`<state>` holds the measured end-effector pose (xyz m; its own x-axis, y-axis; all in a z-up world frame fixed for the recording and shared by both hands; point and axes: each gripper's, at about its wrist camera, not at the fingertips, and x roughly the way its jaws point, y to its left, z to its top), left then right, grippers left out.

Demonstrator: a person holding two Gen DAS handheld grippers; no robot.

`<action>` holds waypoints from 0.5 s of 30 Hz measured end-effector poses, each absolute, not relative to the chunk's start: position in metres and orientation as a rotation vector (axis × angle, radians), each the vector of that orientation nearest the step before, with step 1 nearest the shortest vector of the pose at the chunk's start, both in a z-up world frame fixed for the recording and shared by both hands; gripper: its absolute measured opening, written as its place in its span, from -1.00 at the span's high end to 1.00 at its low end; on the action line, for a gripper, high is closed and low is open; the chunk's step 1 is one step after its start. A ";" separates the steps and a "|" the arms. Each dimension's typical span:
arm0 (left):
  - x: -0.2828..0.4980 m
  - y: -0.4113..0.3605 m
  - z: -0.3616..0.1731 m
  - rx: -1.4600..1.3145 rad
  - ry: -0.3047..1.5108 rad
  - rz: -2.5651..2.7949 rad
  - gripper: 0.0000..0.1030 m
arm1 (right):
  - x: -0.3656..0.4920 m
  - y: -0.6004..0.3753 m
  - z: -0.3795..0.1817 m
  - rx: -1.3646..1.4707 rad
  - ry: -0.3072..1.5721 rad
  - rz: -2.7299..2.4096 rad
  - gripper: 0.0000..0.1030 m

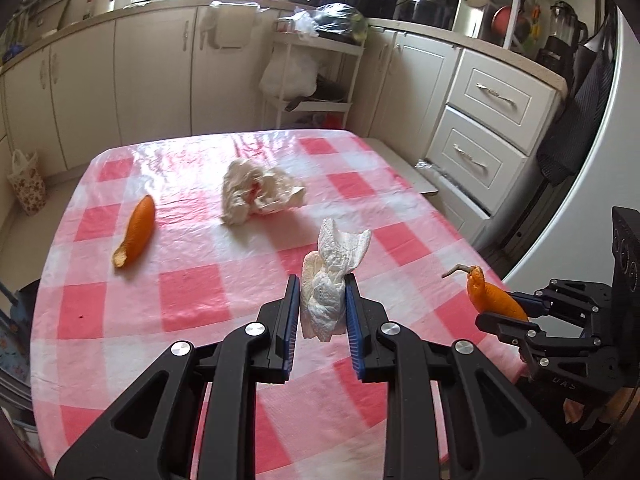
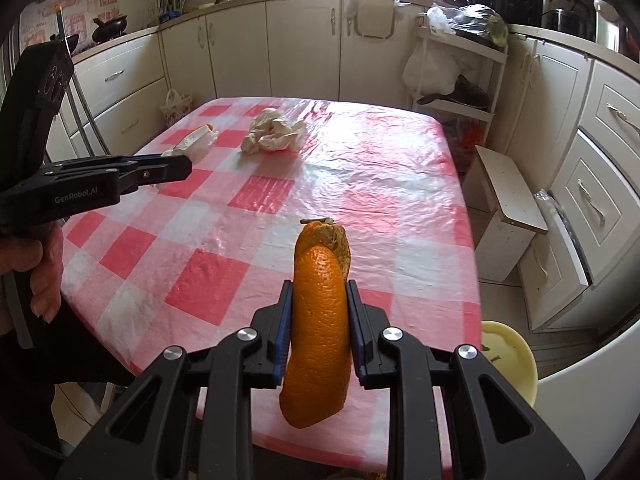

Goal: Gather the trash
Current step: 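Carry the tissue and long orange peel over to the yellow bin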

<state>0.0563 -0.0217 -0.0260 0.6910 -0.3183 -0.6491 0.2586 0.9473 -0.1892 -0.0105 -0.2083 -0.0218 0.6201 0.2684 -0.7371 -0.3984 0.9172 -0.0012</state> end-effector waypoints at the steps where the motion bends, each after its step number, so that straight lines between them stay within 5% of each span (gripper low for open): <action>1: 0.057 -0.026 -0.026 -0.084 0.741 -0.327 0.58 | -0.012 -0.211 -0.021 -0.169 0.813 0.382 0.50; 15: 0.055 -0.087 -0.013 -0.012 0.698 -0.362 0.57 | -0.015 -0.253 -0.013 -0.083 0.762 0.330 0.50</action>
